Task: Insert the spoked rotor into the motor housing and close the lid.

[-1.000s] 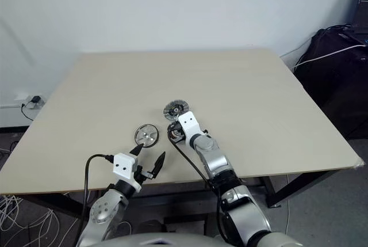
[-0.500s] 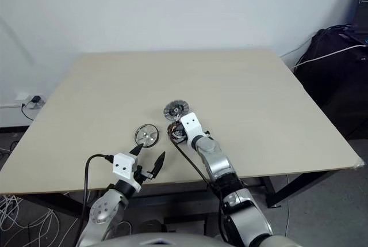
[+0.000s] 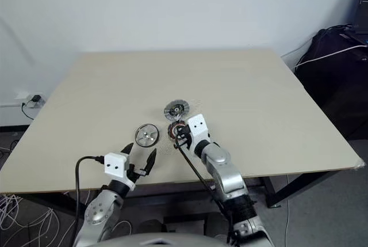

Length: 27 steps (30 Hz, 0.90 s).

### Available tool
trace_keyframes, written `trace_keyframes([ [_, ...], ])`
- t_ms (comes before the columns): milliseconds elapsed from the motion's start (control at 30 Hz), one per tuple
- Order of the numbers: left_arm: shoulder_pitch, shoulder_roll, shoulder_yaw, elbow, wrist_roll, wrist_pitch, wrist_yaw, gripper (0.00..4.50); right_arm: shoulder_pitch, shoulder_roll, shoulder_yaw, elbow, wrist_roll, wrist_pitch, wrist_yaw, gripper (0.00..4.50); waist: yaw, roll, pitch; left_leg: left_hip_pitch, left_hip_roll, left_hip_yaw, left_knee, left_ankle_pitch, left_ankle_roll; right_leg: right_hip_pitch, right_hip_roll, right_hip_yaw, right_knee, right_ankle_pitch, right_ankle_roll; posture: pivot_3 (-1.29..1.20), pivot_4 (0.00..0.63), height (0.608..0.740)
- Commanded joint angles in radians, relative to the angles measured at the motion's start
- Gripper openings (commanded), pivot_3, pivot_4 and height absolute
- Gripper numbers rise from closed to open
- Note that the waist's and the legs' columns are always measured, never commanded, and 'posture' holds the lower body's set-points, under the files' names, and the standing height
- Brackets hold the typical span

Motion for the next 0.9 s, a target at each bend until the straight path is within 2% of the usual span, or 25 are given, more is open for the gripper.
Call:
trace_keyframes([
  [33,0.001,-0.020,0.014,-0.014,-0.083,0.057,-0.030,4.50,0.029,-0.007,0.010,-0.086,0.016,0.016,-0.001,0.03,0.000,-0.001,0.001,0.000,0.000,0.000,0.000,0.000,0.000,0.000,0.000,0.000,0.000,0.000,0.000,0.00,0.000,0.740],
  [233,-0.031,-0.033,0.024,0.015,-0.135,0.128,-0.055,4.50,0.067,-0.009,0.006,-0.108,0.011,0.040,-0.035,0.03,0.000,-0.003,0.002,0.000,0.000,0.000,0.000,0.000,0.000,0.000,0.000,0.000,0.000,0.000,0.000,0.00,0.000,0.740],
  [433,-0.113,-0.120,0.157,0.036,-0.329,0.205,-0.028,4.50,0.078,-0.013,0.001,-0.117,0.011,0.045,-0.057,0.03,0.003,-0.005,0.002,0.000,0.000,0.000,0.000,0.000,0.000,0.000,0.000,0.000,0.000,0.000,0.000,0.00,0.000,0.740],
  [667,-0.171,-0.169,0.258,0.070,-0.444,0.259,-0.013,4.50,0.086,-0.017,0.003,-0.122,0.015,0.046,-0.070,0.03,0.002,-0.006,0.002,0.000,-0.001,-0.001,0.000,0.000,0.000,0.000,0.001,0.000,-0.001,0.000,0.000,0.00,0.000,0.740],
  [900,-0.204,-0.203,0.307,0.091,-0.524,0.340,0.027,4.50,0.091,-0.018,0.007,-0.125,0.017,0.048,-0.076,0.03,0.006,-0.008,0.001,0.000,-0.001,-0.001,0.000,0.000,0.000,0.001,0.001,0.000,-0.001,0.000,0.000,0.00,0.000,0.740],
])
